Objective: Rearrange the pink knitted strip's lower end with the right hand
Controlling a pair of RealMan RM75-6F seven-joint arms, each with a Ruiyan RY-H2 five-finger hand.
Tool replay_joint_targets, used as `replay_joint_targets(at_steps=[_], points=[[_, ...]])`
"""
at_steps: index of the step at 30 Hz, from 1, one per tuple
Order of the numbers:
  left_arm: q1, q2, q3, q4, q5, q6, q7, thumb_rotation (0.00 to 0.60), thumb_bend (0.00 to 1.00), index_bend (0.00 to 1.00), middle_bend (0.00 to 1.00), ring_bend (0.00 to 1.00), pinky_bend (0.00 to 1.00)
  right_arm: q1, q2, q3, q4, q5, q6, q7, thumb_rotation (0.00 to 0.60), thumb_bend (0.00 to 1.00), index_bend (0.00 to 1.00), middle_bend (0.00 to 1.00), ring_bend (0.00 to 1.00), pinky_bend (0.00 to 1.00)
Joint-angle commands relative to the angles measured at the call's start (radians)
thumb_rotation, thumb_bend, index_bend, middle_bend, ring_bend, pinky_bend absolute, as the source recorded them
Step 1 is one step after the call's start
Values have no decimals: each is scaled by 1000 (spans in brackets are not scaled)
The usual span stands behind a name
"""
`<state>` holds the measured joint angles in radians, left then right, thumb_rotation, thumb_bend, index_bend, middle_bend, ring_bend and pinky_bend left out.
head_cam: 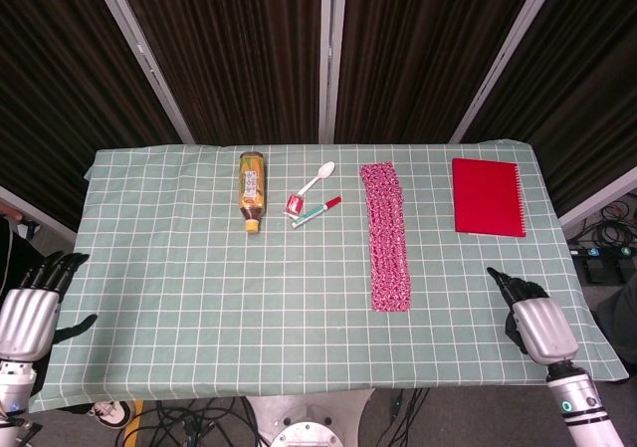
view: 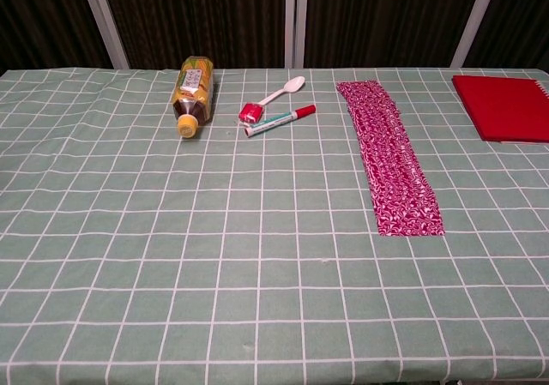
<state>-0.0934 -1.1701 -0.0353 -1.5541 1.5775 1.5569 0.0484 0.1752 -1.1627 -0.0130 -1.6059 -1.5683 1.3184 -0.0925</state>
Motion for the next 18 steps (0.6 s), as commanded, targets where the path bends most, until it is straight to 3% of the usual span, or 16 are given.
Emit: replay_joint_targets(at_steps=[1,10,18], points=[[1,-2,0,4,-2,0,-4,600,95,147,157,102,195,12,-13,-18,1,-9,-31,-44,600,1000,1,770,738,673],[5,-1,1,15,-3,3,-18,600,95,147,156,102,195,37,-111,-67,1,-37,-122,-216,600,1000,62,892,822,701],[12,0,3,38,-15,2,-45,600,95,146,157,102,195,70,-186,-58,-25,85,-252,-388,600,1000,63,905,831,709]])
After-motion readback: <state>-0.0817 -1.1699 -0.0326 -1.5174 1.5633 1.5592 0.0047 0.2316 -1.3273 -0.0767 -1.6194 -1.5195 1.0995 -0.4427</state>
